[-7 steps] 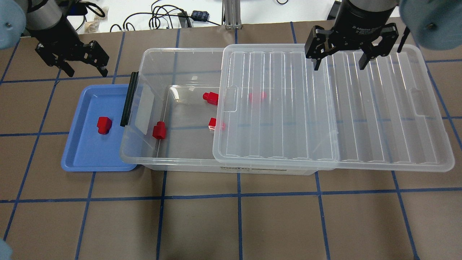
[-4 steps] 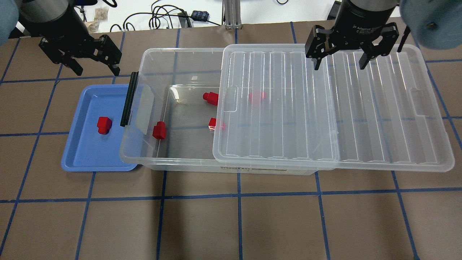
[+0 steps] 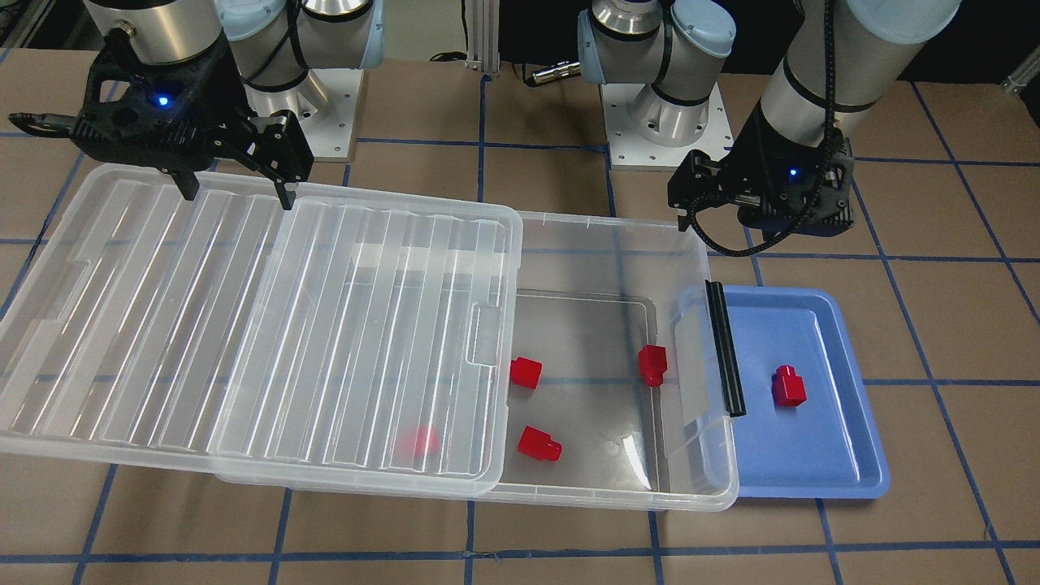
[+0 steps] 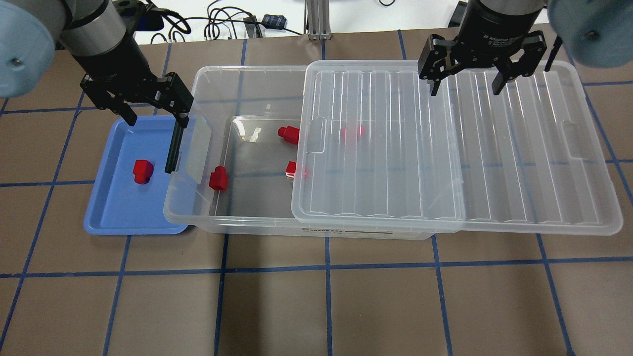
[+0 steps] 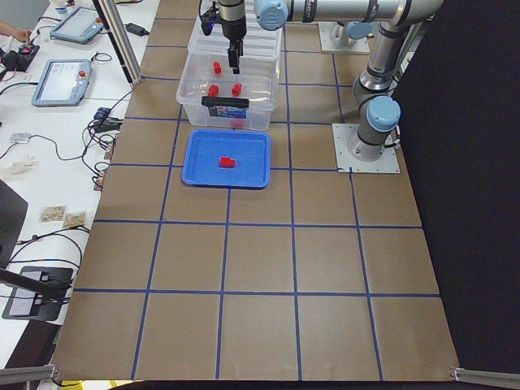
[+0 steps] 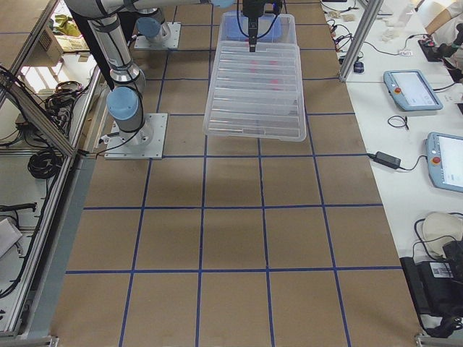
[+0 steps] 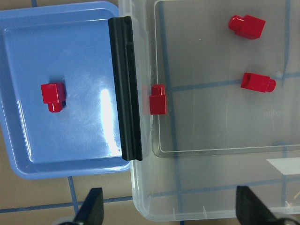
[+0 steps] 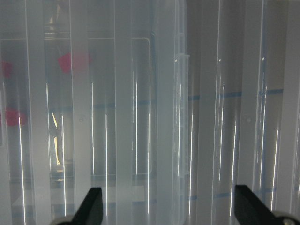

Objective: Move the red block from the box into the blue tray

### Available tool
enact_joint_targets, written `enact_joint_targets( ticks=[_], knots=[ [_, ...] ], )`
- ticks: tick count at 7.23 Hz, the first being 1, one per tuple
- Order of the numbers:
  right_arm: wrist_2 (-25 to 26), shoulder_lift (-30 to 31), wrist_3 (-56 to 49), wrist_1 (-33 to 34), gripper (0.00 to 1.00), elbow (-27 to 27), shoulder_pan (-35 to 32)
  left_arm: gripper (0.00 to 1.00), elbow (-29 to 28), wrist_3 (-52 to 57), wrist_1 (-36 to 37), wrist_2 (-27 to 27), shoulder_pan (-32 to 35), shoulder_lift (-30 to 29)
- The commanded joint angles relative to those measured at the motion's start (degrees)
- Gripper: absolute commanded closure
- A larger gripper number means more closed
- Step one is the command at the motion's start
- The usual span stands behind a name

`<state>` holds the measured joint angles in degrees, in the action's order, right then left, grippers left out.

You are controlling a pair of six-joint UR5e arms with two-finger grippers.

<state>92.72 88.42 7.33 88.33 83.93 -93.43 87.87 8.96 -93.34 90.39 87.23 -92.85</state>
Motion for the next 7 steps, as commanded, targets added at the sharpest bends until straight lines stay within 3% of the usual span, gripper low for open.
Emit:
enact_joint_targets(
  ticks=[1, 5, 7],
  knots=[
    [0.00, 0.00, 0.05, 0.00, 0.00, 0.00, 0.00, 0.00, 0.73, 0.18, -1.05, 0.22, 0.05, 0.83],
    [0.18, -0.17, -2.22, 0.09, 0.00, 0.09, 0.88, 0.00, 0.73, 0.09, -3.34, 0.05, -0.22, 1.80],
    [0.79, -0.27, -12.80, 0.53, 0.00, -0.44, 6.72, 0.00, 0.73, -0.08, -3.34, -0.56, -0.13, 1.89]
  ],
)
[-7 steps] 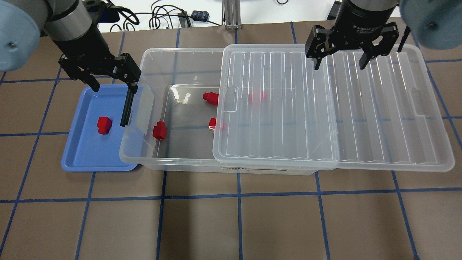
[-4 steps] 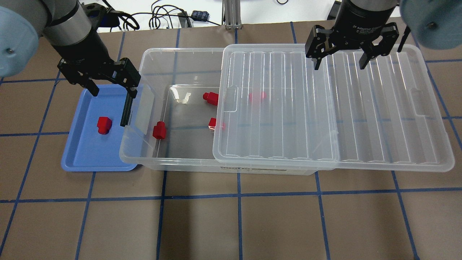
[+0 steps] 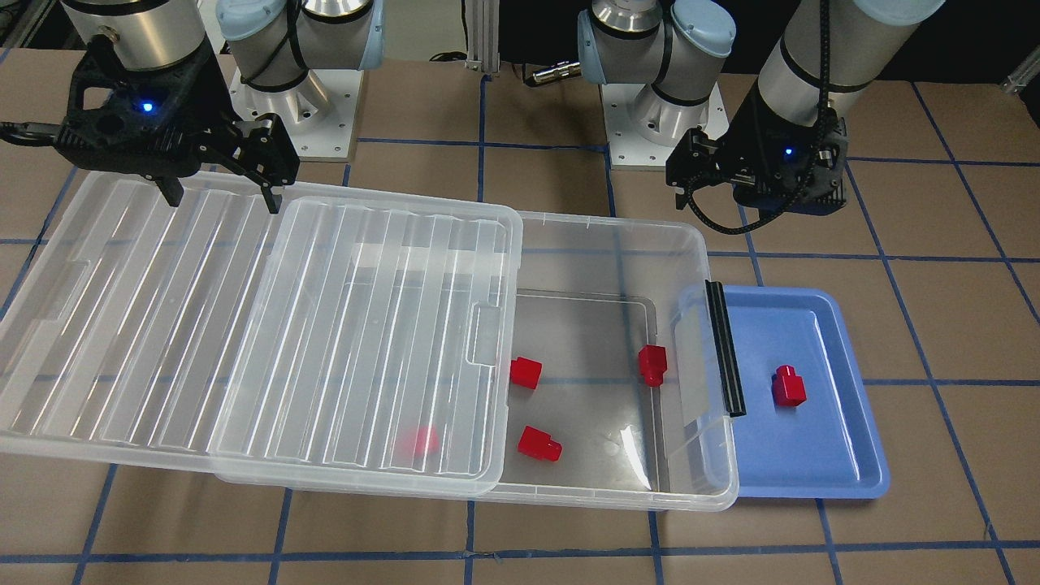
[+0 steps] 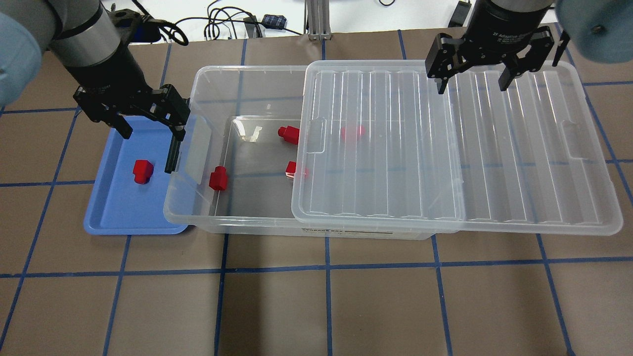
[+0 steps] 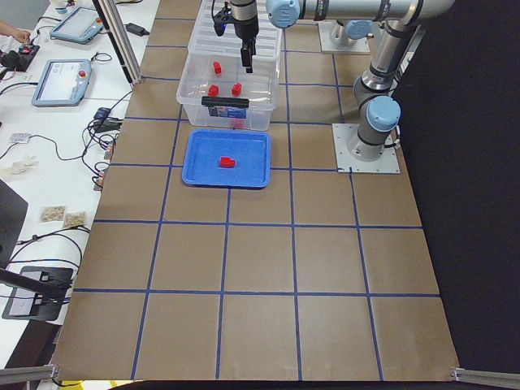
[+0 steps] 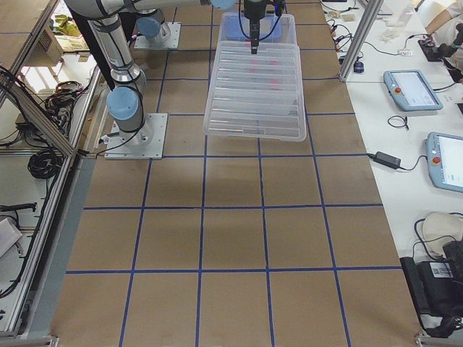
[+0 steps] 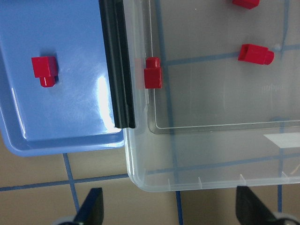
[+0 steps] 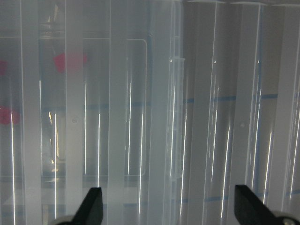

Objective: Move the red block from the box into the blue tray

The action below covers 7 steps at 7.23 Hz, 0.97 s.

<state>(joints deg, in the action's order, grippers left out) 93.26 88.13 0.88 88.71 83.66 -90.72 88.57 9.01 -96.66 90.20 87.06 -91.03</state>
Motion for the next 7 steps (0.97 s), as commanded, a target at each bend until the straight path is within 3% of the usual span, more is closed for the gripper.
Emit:
enact_joint_targets(
  ticks=[1, 4, 5, 7],
  knots=[
    [0.34, 0.20, -11.55, 0.33, 0.00, 0.36, 10.59, 0.00, 0.03, -0.13, -0.11, -0.29, -0.05, 0.32],
    [-0.63, -0.23, -32.04, 0.76, 0.00, 4.90, 30.63, 0.00, 0.12, -0.13, -0.81, 0.15, -0.05, 0.59],
    [-0.63, -0.67, -37.04, 5.81, 0.00, 8.24, 36.52, 0.00, 0.12, -0.05, -0.81, 0.15, -0.14, 0.68],
    [-0.80, -2.86, -44.46, 17.85, 0.00, 15.80, 41.84, 0.00, 0.12, 0.22, -0.72, 0.07, -0.31, 0.68]
  ],
)
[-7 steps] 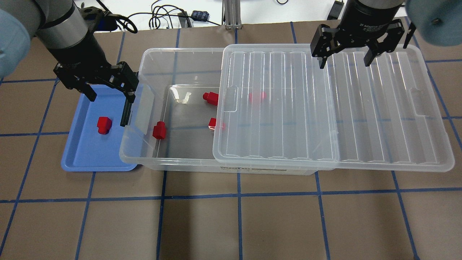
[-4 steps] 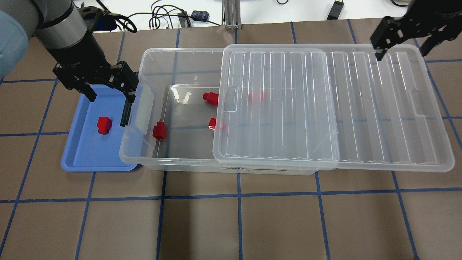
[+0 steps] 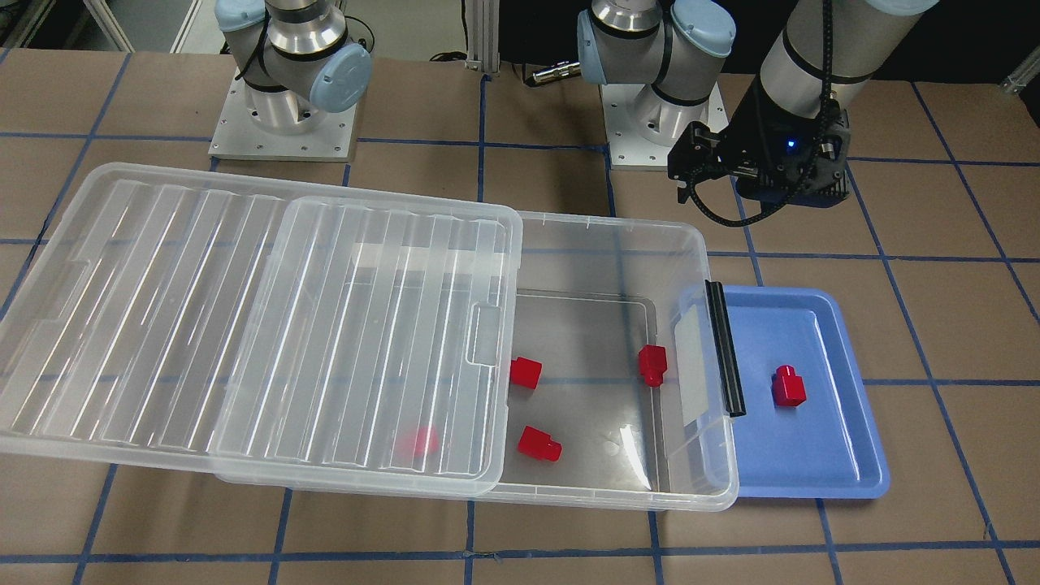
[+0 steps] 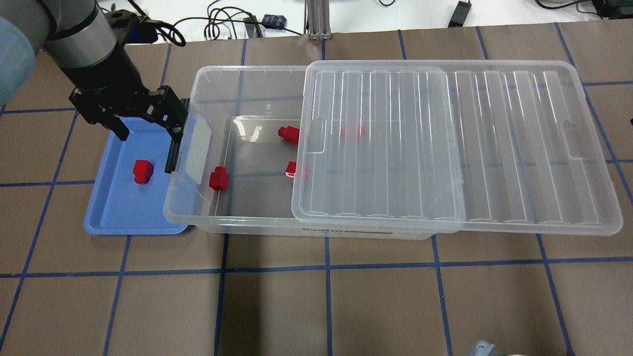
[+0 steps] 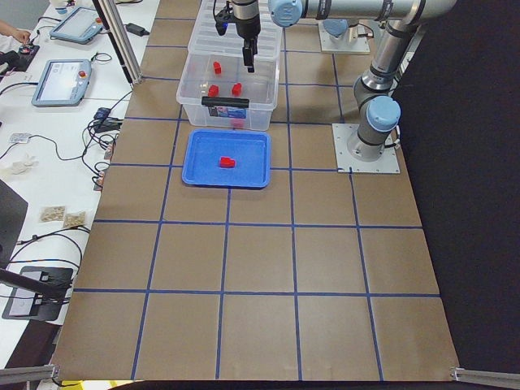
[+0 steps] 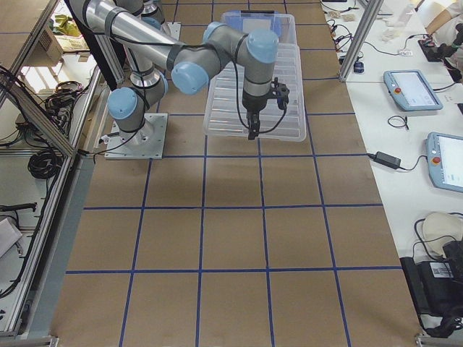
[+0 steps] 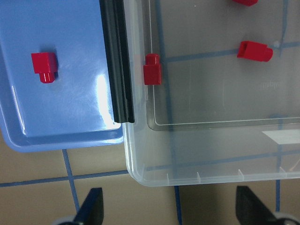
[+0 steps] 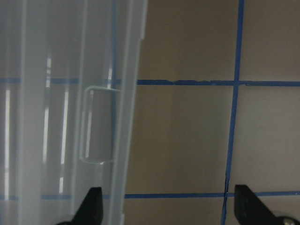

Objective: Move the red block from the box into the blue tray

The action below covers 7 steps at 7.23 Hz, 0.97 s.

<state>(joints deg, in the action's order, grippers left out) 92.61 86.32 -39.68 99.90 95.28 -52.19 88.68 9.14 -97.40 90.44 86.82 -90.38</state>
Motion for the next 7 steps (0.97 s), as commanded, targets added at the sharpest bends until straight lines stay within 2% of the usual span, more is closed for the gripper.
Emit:
enact_joint_targets(
  ticks=[1, 2, 3, 7],
  knots=[
    [-0.32, -1.07, -3.57, 6.80, 0.00, 5.17, 2.98, 0.00, 0.00, -0.26, 0.02, -0.61, -0.07, 0.03],
    [-3.54, -2.37, -3.13, 6.27, 0.00, 5.53, 2.80, 0.00, 0.00, -0.26, -0.07, -0.44, -0.07, 0.03],
    [-4.45, -4.04, -2.86, 6.97, 0.00, 5.71, 2.80, 0.00, 0.00, -0.17, -0.07, -0.35, -0.07, 0.03],
    [-4.63, -5.28, -1.63, 6.97, 0.00, 5.62, 1.49, 0.00, 0.09, -0.17, -0.07, -0.35, -0.07, 0.11]
  ],
)
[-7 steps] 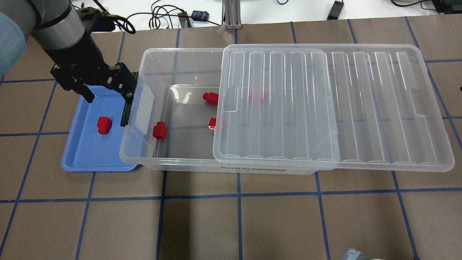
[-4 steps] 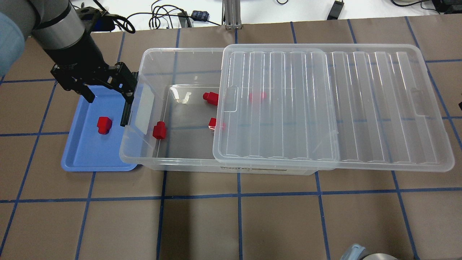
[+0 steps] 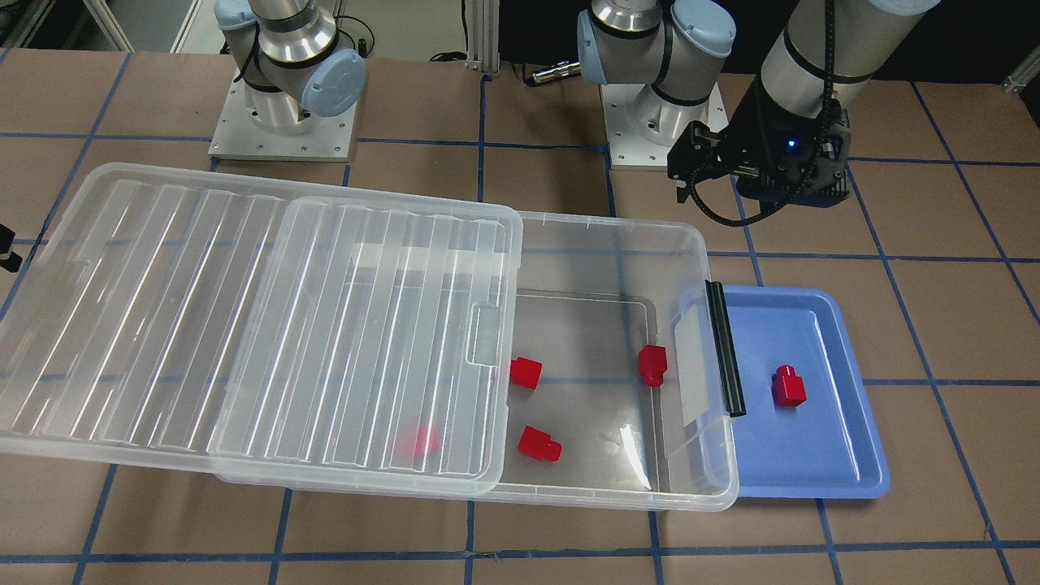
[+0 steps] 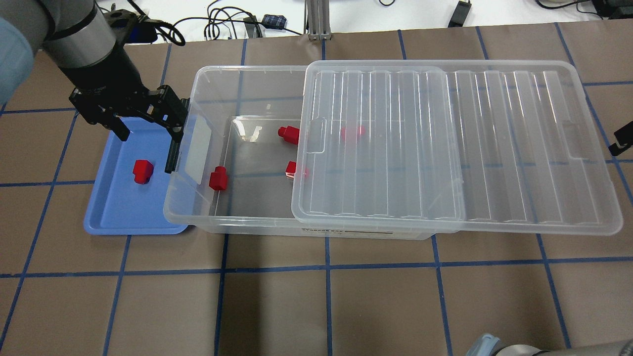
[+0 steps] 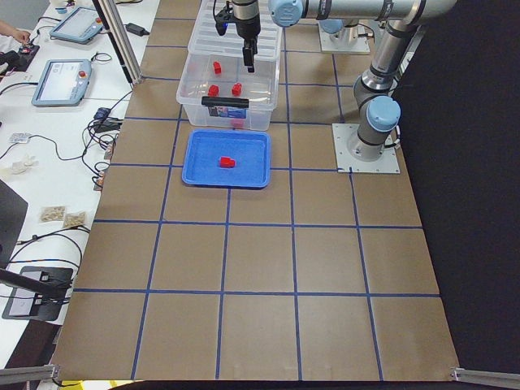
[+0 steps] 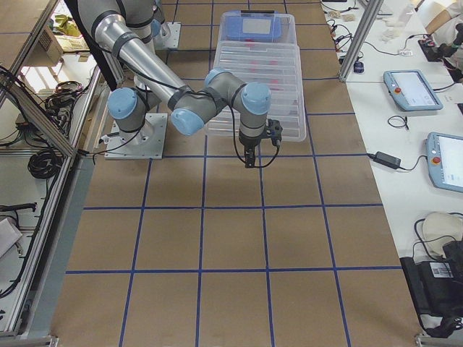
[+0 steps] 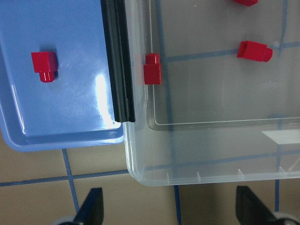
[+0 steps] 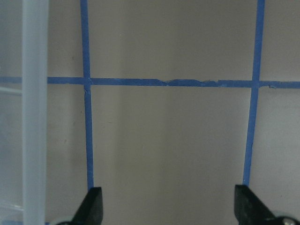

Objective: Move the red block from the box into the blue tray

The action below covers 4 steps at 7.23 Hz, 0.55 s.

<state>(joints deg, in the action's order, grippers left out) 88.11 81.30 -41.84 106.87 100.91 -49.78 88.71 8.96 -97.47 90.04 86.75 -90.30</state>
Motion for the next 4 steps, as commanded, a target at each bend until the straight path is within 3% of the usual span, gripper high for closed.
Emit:
enact_joint_targets(
  ticks=[1, 4],
  knots=[
    [-0.22, -0.18, 2.01, -0.08, 0.00, -0.01, -2.24, 0.00, 0.06, 0.00, 0.00, 0.22, 0.00, 0.03],
    [-0.22, 0.26, 6.32, -0.17, 0.00, 0.07, -6.72, 0.00, 0.06, 0.00, 0.00, 0.22, 0.00, 0.03]
  ],
)
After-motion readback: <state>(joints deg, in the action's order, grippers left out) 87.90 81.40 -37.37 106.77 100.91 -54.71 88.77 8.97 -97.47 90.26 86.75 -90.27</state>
